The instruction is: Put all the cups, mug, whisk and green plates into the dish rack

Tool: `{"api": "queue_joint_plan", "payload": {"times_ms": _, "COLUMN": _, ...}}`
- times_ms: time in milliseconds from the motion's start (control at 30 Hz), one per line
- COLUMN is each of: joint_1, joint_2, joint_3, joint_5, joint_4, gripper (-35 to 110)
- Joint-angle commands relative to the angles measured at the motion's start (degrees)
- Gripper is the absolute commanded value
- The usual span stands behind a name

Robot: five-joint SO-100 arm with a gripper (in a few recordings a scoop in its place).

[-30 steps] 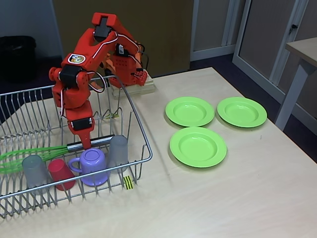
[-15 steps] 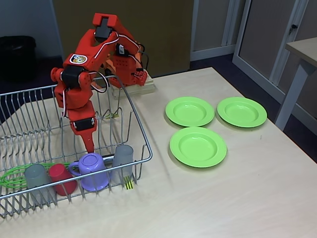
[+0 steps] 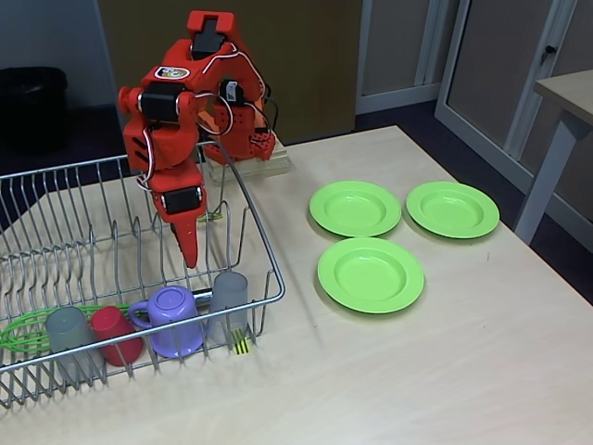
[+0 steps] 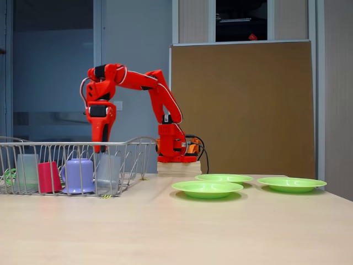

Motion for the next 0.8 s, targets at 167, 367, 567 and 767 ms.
{"api": "queue_joint_plan", "payload": {"times_ms": 167, "joint_1": -9.7, "joint_2": 15.9, "joint_3": 0.6, "joint_5": 6.0, "joint_4": 5.4, "gripper": 15}}
{"api": "queue_joint_plan", "payload": {"times_ms": 367, "joint_1": -22.3, "joint_2": 24.1, "joint_3": 11.0, "joint_5": 23.1, "joint_4": 5.1, "gripper": 15}}
{"api": "queue_joint_plan", "payload": {"times_ms": 567, "joint_1": -34.3, "joint_2": 24.8, "joint_3": 20.6, "joint_5": 43.0, "joint_4": -3.0, "gripper": 22}}
{"api": "queue_joint_plan", "payload": {"times_ms": 767, "joint_1": -40.4, "joint_2": 24.1, "joint_3": 30.8, "joint_5": 48.2, "joint_4": -13.9, "gripper": 26}}
